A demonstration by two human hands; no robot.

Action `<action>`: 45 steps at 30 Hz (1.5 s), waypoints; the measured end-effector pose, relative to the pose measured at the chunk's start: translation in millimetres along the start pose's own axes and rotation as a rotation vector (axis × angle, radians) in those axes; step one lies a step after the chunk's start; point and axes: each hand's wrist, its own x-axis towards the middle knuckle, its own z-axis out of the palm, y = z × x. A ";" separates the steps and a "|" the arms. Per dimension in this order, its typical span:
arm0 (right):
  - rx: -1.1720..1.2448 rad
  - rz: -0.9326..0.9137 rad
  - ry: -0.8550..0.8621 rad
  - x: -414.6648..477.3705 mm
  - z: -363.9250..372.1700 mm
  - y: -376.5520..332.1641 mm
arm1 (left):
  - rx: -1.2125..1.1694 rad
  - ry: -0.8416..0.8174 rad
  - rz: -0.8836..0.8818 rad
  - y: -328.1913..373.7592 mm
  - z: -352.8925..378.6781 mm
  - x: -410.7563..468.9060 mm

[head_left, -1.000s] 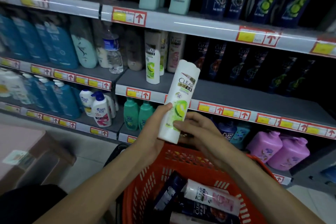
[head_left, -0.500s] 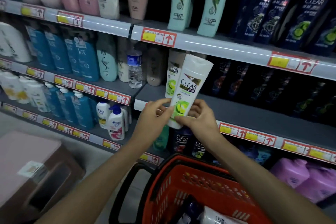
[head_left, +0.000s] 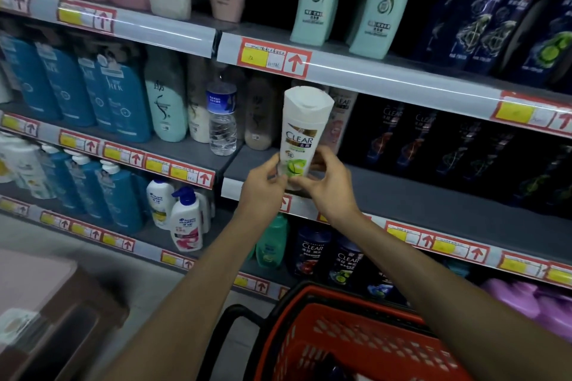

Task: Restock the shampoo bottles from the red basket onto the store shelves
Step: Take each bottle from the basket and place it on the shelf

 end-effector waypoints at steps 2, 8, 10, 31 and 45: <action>0.008 -0.003 0.003 4.3 3.2 4.6 | 0.023 0.014 -0.016 -4.3 3.1 5.0; -0.080 -0.019 -0.023 13.4 14.0 23.2 | 0.040 0.027 -0.087 -19.0 8.0 15.9; -0.113 -0.009 -0.036 13.6 17.0 27.0 | 0.015 0.024 -0.096 -22.5 11.1 16.1; -0.382 0.219 -0.181 -14.9 -36.2 4.4 | 0.359 -0.026 -0.080 -3.7 -9.2 -13.3; -0.836 0.139 -0.518 -112.9 -148.0 -3.7 | 1.182 -0.356 0.219 15.2 21.7 -105.7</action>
